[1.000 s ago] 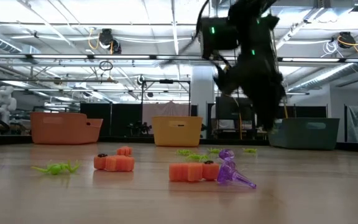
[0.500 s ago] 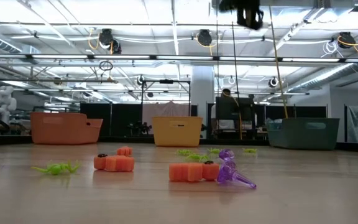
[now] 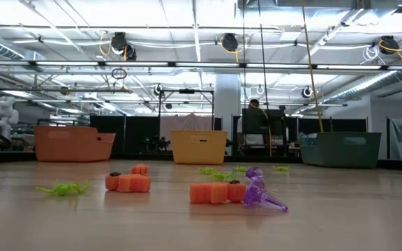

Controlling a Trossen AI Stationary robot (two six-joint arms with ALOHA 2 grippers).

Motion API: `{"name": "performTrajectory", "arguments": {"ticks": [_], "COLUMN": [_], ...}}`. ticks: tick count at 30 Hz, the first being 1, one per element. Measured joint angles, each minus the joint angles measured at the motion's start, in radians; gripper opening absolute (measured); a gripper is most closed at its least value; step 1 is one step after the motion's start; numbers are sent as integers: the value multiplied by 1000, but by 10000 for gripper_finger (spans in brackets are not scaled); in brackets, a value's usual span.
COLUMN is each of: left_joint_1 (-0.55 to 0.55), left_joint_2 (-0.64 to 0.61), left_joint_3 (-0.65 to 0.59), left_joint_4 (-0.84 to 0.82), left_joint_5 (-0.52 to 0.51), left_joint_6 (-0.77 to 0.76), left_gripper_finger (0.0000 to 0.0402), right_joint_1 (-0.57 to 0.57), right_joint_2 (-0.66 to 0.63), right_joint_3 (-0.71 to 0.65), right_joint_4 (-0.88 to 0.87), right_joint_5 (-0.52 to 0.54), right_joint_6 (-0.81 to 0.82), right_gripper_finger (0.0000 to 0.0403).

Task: Sort Halloween decoration
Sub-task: Put the green spider toy into the orange bin

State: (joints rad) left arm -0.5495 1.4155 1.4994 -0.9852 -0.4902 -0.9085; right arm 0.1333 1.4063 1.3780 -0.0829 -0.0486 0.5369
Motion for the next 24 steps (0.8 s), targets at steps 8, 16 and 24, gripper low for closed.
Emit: {"name": "performTrajectory", "arguments": {"ticks": [8,16,24], "left_joint_1": [0,0,0], "left_joint_2": [0,0,0], "left_joint_3": [0,0,0], "left_joint_4": [62,64,65], "left_joint_5": [-19,-20,-25], "left_joint_6": [1,6,0], "left_gripper_finger": [189,189,189], "right_joint_1": [13,27,27], "right_joint_2": [0,0,0], "right_joint_3": [-150,-184,-184], "right_joint_4": [246,302,304], "right_joint_5": [3,48,46], "right_joint_6": [107,152,159], "right_gripper_finger": [0,0,0]}}
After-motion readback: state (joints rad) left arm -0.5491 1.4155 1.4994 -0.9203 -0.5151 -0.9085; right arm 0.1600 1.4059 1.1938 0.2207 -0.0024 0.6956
